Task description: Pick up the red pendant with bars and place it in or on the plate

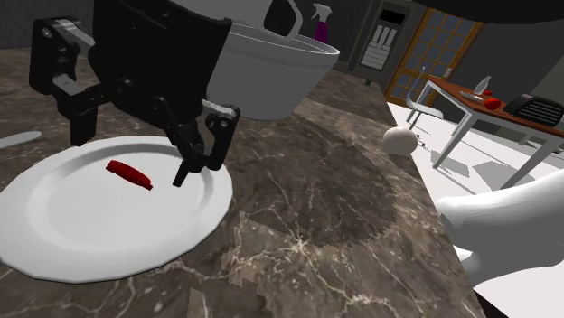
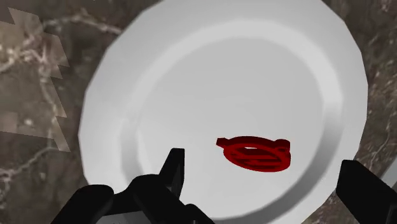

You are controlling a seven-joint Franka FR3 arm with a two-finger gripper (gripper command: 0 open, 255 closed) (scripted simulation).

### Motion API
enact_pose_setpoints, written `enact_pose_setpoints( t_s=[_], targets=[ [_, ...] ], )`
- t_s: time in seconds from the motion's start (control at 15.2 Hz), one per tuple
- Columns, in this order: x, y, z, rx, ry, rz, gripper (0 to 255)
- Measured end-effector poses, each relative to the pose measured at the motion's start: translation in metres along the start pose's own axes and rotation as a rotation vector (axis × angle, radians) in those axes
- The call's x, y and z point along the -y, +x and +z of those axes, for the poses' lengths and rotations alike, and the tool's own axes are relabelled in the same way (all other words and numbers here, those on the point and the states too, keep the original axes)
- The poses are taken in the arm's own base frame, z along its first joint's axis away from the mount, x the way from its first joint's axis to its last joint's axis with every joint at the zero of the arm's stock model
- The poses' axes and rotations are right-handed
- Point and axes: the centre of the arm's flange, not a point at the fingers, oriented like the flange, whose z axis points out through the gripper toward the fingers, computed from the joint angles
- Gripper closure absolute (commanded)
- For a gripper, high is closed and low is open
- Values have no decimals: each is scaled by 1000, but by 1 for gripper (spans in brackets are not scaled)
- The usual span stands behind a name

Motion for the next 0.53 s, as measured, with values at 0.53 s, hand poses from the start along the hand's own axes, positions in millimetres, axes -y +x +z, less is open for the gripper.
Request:
enact_pose_setpoints(
  t_s=[0.53],
  targets=[
    [0,0,-43,0,0,0,0]
  ],
)
